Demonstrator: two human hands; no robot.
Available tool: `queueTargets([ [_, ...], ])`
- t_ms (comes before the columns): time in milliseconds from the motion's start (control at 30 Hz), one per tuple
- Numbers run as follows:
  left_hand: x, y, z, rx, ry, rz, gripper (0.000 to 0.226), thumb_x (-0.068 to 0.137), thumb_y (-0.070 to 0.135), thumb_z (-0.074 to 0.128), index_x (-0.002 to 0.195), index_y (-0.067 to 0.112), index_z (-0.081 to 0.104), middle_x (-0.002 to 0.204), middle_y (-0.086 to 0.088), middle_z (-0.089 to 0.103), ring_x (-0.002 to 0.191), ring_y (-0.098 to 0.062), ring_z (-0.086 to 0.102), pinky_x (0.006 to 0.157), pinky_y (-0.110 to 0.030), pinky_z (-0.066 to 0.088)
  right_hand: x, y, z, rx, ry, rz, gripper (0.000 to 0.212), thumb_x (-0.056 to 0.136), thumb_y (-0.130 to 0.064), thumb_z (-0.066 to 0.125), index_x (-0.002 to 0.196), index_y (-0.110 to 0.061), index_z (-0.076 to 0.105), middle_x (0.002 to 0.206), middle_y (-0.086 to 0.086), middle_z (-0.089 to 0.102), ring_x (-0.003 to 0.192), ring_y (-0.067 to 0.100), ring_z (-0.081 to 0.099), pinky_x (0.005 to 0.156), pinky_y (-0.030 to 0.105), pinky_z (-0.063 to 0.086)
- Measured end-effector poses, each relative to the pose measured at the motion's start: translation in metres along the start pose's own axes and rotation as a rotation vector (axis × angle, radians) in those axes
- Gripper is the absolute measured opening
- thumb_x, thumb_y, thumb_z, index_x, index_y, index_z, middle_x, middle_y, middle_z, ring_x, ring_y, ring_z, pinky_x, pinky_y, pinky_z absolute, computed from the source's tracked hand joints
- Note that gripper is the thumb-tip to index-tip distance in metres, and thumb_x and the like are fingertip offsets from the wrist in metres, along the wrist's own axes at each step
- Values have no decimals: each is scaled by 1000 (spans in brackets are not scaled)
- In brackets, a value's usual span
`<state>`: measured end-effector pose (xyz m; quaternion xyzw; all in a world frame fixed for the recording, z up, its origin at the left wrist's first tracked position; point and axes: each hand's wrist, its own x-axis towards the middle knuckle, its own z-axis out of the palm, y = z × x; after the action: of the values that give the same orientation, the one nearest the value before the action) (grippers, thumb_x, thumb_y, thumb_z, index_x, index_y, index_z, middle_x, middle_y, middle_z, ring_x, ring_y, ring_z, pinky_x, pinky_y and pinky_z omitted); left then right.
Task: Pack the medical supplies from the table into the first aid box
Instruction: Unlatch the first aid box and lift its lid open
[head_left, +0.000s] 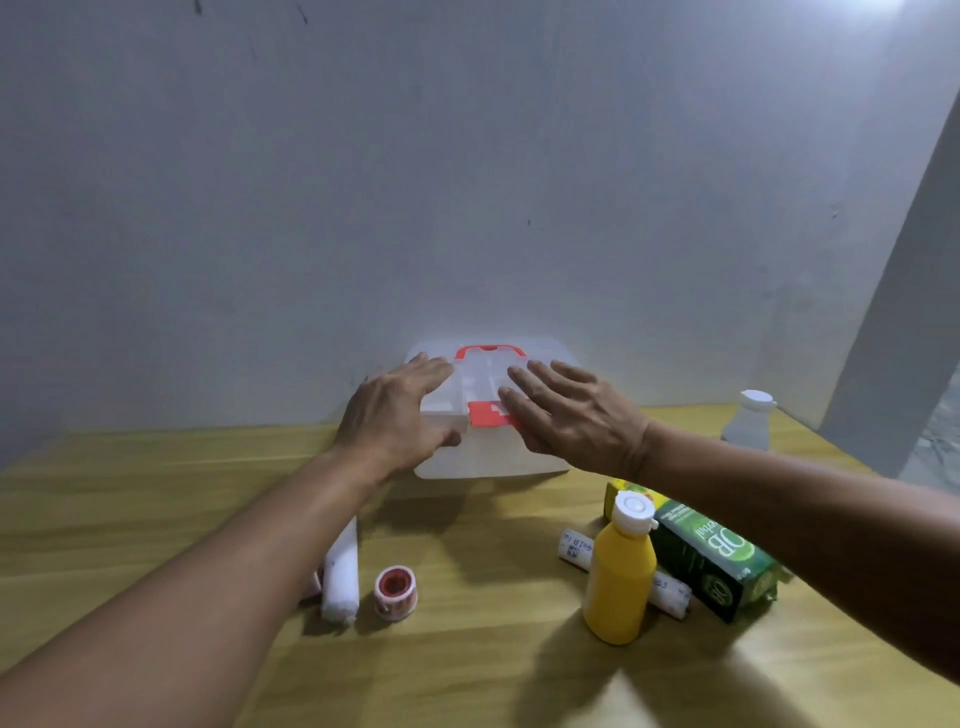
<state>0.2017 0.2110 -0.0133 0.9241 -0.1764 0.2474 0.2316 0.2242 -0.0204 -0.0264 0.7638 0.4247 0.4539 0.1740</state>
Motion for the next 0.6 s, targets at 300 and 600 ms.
queueTargets([
  [300,-12,3,10,-375,20,-327,123,75,23,80,149,29,-18,163,-1,7,147,-26,18,117,-45,25,28,-1,-38,340,-203,317,45,99,-32,28,108,-5,63,112,17,70,100,37,67,84,51,54],
  [600,-23,0,5,-331,-34,-345,109,83,55,60,149,22,-19,163,-3,-1,147,-30,17,116,-51,26,72,35,-66,489,-131,647,26,100,-23,47,115,-12,65,85,10,69,58,21,57,48,26,37],
])
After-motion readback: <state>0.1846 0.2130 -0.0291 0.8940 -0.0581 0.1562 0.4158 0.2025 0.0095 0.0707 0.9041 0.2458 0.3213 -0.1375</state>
